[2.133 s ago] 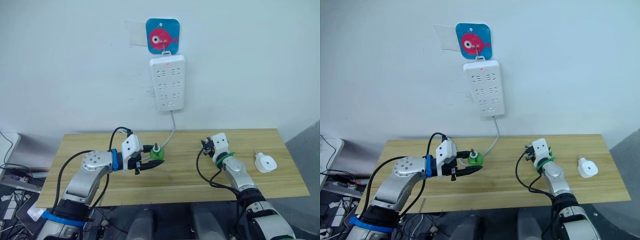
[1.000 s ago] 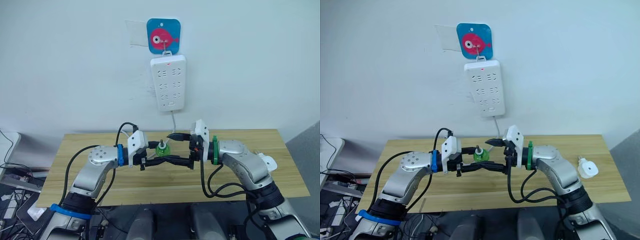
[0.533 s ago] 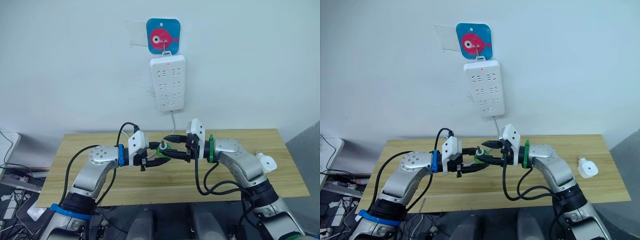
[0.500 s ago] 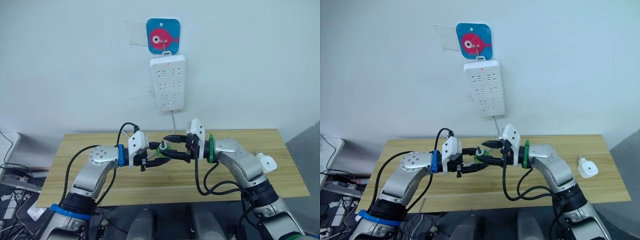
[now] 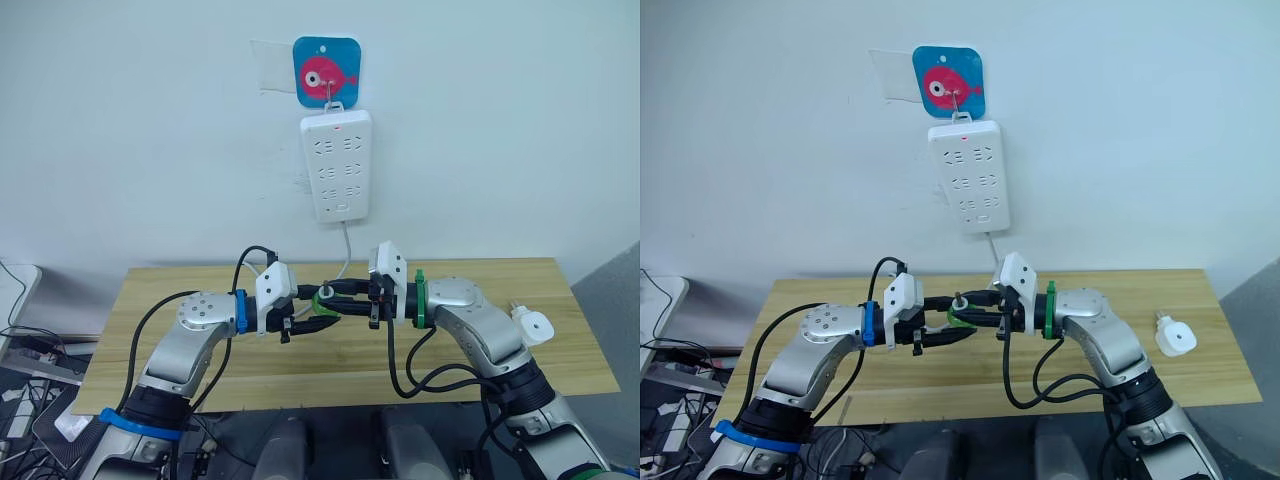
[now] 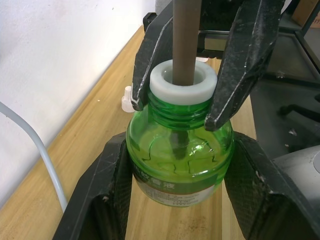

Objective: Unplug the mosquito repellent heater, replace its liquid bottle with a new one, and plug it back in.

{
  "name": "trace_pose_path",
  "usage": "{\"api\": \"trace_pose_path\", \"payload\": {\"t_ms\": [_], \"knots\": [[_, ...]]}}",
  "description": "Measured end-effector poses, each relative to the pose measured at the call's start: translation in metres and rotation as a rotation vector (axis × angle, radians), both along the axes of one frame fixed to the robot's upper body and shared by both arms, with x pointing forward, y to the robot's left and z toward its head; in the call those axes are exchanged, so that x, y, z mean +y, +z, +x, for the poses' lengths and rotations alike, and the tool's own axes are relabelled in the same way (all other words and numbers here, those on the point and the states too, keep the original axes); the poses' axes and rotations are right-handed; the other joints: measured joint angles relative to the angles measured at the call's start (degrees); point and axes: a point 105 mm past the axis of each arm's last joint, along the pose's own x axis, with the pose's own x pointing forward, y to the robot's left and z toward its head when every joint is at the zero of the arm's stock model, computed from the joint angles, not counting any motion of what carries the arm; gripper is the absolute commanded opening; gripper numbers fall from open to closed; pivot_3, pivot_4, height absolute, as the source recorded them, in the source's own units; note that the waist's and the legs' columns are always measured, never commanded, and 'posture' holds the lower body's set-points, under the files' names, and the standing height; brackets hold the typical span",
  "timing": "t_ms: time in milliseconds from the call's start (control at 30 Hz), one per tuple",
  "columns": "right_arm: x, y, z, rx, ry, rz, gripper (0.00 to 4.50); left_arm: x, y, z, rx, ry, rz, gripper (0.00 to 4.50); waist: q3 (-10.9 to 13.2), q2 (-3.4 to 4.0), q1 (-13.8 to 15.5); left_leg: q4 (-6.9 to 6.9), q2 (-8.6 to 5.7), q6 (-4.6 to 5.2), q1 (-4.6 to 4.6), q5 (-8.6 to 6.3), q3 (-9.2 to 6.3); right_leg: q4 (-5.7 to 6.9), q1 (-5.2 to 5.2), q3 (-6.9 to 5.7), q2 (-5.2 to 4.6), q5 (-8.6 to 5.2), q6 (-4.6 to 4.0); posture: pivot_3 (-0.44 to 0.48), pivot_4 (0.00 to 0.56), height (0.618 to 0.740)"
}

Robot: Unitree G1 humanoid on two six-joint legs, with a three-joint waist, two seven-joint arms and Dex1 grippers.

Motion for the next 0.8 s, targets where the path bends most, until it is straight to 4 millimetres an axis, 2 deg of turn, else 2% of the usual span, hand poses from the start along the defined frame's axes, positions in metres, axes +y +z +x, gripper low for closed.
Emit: {"api": "trace_pose_path", "payload": {"t_ms": [100, 200, 333, 467, 533, 667, 800], "knots": [[0.000, 0.000, 0.000, 0.000, -0.001, 0.002, 0.82, 0.000, 0.000, 0.000, -0.001, 0.001, -0.001, 2.22, 0.00, 0.00, 0.00, 0.00, 0.00, 0.00, 0.00, 0.00, 0.00, 0.00, 0.00, 0.00, 0.00, 0.00, 0.00, -0.040, 0.178, 0.740], [-0.001, 0.003, 0.003, 0.027, -0.026, 0.036, 0.82, -0.001, 0.002, 0.001, 0.003, 0.009, -0.020, 3.23, 0.00, 0.00, 0.01, 0.00, 0.00, 0.00, 0.00, 0.00, 0.00, 0.00, 0.00, 0.00, 0.00, 0.00, 0.00, -0.040, 0.178, 0.740], [-0.013, 0.013, 0.016, 0.166, -0.160, 0.187, 0.82, -0.006, 0.014, 0.006, 0.024, 0.053, -0.148, 4.48, 0.00, 0.00, 0.12, 0.00, 0.00, 0.00, -0.01, 0.00, -0.02, 0.01, 0.00, 0.01, -0.04, 0.00, 0.00, -0.057, 0.181, 0.740], [-0.045, 0.029, 0.038, 0.326, -0.372, 0.384, 0.82, -0.012, 0.030, 0.012, 0.030, 0.158, -0.314, 4.50, 0.00, 0.00, 0.18, 0.00, -0.01, -0.01, -0.04, 0.00, -0.03, 0.00, -0.01, -0.01, -0.29, 0.00, -0.01, -0.060, 0.180, 0.740], [-0.054, 0.035, 0.041, 0.419, -0.427, 0.477, 0.82, -0.017, 0.035, 0.014, 0.007, 0.197, -0.366, 4.50, 0.00, 0.00, 0.16, -0.01, -0.01, -0.01, -0.04, 0.00, -0.02, 0.02, -0.03, 0.00, -0.29, 0.00, -0.01, -0.065, 0.177, 0.740], [-0.060, 0.041, 0.040, 0.622, -0.458, 0.641, 0.82, -0.028, 0.046, 0.015, -0.085, 0.248, -0.420, 4.50, 0.00, 0.00, 0.11, -0.02, -0.01, 0.00, -0.05, 0.00, 0.00, 0.03, -0.04, 0.01, -0.28, 0.01, -0.01, -0.073, 0.174, 0.740], [-0.064, 0.047, 0.037, 0.730, -0.451, 0.718, 0.82, -0.040, 0.051, 0.013, -0.193, 0.253, -0.412, 4.50, -0.01, 0.01, -0.03, -0.02, -0.06, 0.01, -0.06, 0.00, 0.12, 0.03, -0.03, 0.04, -0.21, 0.00, 0.00, -0.072, 0.173, 0.740]]}}
